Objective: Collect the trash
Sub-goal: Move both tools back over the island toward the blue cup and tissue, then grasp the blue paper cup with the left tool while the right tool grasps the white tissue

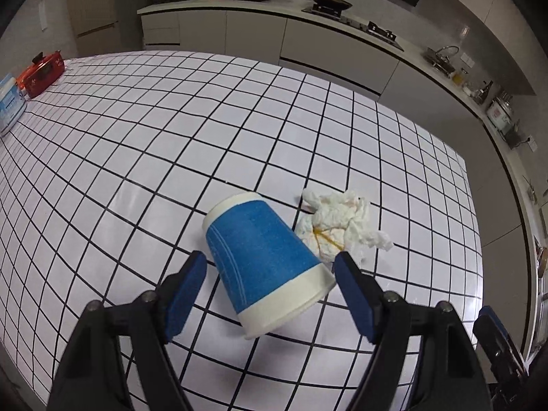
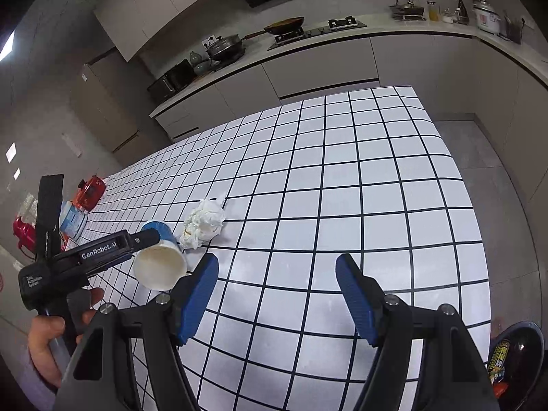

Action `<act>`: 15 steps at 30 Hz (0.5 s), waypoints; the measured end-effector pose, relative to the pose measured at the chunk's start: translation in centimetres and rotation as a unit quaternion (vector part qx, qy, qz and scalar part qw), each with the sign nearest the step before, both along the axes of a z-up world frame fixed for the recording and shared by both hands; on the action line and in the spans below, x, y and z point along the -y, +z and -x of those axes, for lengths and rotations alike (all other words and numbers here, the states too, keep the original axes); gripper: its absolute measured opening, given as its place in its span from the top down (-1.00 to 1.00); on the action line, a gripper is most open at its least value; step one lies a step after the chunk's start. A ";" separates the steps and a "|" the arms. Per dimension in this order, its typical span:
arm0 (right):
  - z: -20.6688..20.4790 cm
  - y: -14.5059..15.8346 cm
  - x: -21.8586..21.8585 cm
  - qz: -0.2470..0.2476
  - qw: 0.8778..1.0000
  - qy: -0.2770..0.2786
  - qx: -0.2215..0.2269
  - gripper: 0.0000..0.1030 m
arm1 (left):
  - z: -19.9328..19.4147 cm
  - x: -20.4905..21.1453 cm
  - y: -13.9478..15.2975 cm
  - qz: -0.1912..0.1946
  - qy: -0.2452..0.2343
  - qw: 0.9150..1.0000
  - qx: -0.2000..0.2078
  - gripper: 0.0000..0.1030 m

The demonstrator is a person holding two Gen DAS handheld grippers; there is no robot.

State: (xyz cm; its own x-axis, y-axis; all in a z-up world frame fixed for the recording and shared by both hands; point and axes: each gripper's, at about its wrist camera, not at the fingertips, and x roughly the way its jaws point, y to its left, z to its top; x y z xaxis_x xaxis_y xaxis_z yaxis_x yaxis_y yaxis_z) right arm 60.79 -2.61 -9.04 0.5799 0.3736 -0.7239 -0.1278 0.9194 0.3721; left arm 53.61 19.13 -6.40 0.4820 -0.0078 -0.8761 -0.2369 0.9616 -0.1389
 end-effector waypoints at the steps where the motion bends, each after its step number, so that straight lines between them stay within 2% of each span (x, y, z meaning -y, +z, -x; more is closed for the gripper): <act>1: -0.3 -0.2 -0.2 0.002 1.000 0.002 -0.001 -0.42 | 0.1 0.0 -0.1 -0.003 -0.003 1.000 -0.002 -0.52; 8: -4.1 -1.2 -2.6 0.005 1.000 0.024 -0.011 -0.42 | 0.8 -1.0 -1.3 -0.002 -0.009 1.000 -0.024 -0.52; 15: -7.7 -2.6 -7.0 0.000 0.997 0.069 -0.022 -0.42 | 0.9 -2.8 -2.2 0.001 -0.010 0.999 -0.036 -0.52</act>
State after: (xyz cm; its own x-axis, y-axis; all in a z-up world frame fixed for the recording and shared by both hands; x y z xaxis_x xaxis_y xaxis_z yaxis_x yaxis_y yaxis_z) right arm 68.52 4.39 -11.62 0.4907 0.4478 -0.7474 -0.2371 0.8941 0.3801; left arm 52.75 21.91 -8.55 0.4183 -0.0178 -0.9081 -0.2270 0.9660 -0.1235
